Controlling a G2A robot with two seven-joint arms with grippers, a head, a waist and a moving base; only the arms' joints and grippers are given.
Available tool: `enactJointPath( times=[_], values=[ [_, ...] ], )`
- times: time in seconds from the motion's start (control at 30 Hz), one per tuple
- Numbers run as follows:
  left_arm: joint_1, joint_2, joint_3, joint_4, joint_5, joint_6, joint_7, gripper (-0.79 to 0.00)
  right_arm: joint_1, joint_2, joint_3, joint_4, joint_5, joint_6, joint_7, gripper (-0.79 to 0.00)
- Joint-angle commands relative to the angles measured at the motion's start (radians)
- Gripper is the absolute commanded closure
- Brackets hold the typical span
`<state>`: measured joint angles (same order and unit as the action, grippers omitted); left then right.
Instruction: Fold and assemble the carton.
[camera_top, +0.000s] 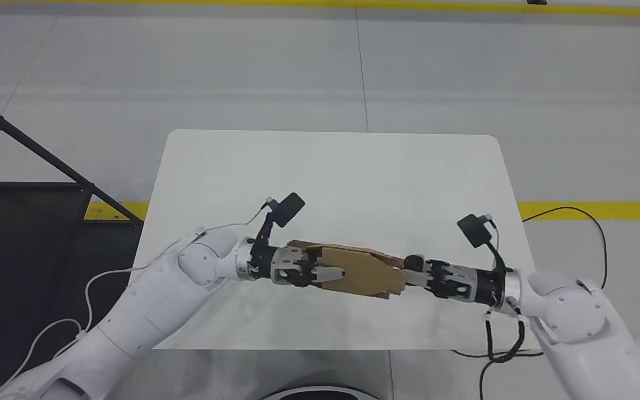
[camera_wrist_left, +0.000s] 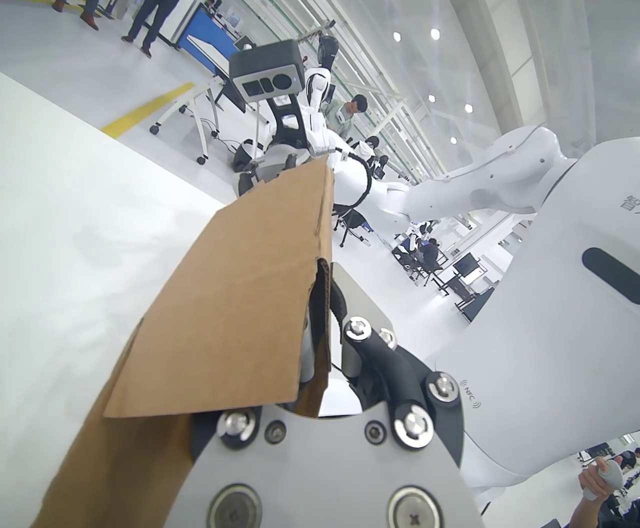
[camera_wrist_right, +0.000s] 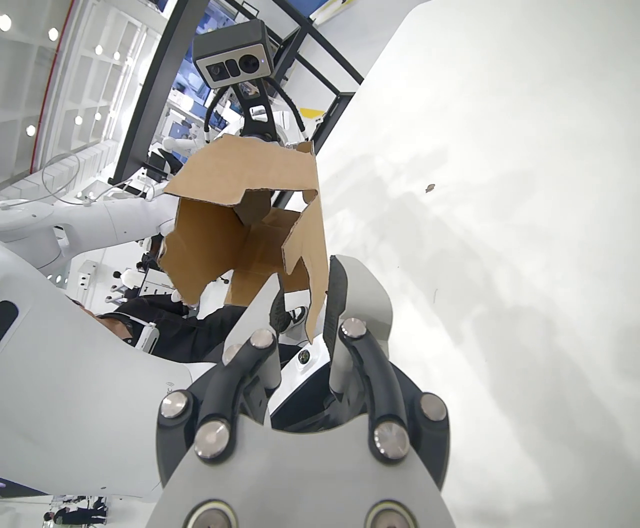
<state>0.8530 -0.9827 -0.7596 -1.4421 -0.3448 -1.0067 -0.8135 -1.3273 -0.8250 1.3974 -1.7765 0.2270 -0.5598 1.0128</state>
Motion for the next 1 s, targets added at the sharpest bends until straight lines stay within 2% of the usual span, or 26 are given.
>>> enactJointPath(
  times=[0.0, 0.17, 0.33, 0.37, 0.4, 0.43, 0.47, 0.73, 0.87, 0.97],
  values=[
    [0.005, 0.002, -0.007, -0.003, -0.001, -0.006, 0.006, 0.0, -0.014, 0.002, 0.013, 0.002, 0.016, -0.019, 0.002, -0.222],
    [0.02, 0.004, -0.022, -0.017, -0.025, -0.006, 0.006, 0.0, -0.05, 0.005, 0.049, -0.001, 0.024, -0.122, -0.004, -0.268],
    [0.026, 0.004, -0.025, -0.023, -0.04, -0.006, 0.006, 0.0, -0.116, 0.005, 0.108, -0.025, -0.047, -0.29, -0.084, -0.305],
    [0.025, 0.005, -0.024, -0.022, -0.038, -0.006, 0.006, 0.0, -0.135, 0.005, 0.118, -0.035, -0.065, -0.309, -0.104, -0.369],
    [0.025, 0.005, -0.023, -0.023, -0.039, -0.005, 0.005, 0.0, -0.147, 0.004, 0.125, -0.04, -0.074, -0.316, -0.117, -0.653],
    [0.025, 0.005, -0.023, -0.023, -0.039, -0.005, 0.005, 0.0, -0.147, 0.004, 0.125, -0.04, -0.074, -0.316, -0.117, -0.76],
    [0.025, 0.005, -0.023, -0.023, -0.039, -0.005, 0.005, 0.0, -0.147, 0.004, 0.125, -0.04, -0.074, -0.316, -0.117, -0.785],
    [0.025, 0.005, -0.023, -0.023, -0.039, -0.005, 0.005, 0.0, -0.149, 0.001, 0.118, -0.064, -0.092, -0.322, -0.147, -0.785],
    [0.043, 0.004, -0.034, -0.04, -0.03, 0.039, 0.045, 0.0, -0.175, -0.008, 0.163, -0.084, -0.198, -0.411, -0.283, -0.785],
    [0.05, 0.002, -0.036, -0.042, -0.043, 0.066, 0.049, 0.0, -0.219, -0.022, 0.211, -0.11, -0.339, -0.444, -0.41, -0.785]
  ],
)
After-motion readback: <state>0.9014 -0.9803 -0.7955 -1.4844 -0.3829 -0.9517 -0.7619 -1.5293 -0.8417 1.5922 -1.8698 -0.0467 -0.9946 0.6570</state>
